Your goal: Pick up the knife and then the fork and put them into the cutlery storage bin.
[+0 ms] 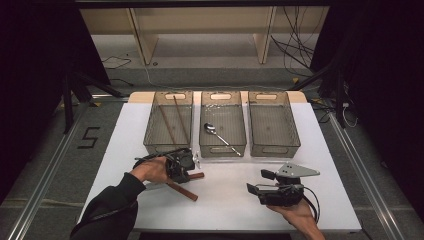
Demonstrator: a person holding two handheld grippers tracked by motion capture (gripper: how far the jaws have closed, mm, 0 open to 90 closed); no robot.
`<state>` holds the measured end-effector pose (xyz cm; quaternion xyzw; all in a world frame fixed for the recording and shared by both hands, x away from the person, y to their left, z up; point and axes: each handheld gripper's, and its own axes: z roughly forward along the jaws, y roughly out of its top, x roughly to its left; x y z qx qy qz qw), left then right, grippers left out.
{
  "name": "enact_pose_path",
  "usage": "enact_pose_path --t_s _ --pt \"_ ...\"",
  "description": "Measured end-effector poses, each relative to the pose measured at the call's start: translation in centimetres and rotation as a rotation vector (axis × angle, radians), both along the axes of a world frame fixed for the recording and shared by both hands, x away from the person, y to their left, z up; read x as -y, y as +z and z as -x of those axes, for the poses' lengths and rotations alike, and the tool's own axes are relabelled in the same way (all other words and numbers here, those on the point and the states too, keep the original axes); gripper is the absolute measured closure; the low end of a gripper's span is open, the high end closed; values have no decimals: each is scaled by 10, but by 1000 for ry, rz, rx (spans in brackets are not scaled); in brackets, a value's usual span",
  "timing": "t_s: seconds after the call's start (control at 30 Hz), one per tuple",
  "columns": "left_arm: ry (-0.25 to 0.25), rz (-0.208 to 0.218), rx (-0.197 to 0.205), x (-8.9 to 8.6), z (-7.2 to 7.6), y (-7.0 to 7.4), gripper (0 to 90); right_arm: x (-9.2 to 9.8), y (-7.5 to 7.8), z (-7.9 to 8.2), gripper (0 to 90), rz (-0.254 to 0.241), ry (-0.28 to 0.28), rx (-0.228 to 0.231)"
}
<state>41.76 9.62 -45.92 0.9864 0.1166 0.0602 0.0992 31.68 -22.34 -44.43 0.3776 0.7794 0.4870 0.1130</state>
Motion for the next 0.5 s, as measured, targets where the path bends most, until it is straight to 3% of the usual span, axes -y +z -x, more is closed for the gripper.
enact_pose_path --t_s 0.23,0.5 --pt "52 10 2 -1 -4 1 760 0 0 0 262 -1 -5 2" --pt "138 70 -4 -6 -9 14 761 1 0 0 262 -4 -4 2"
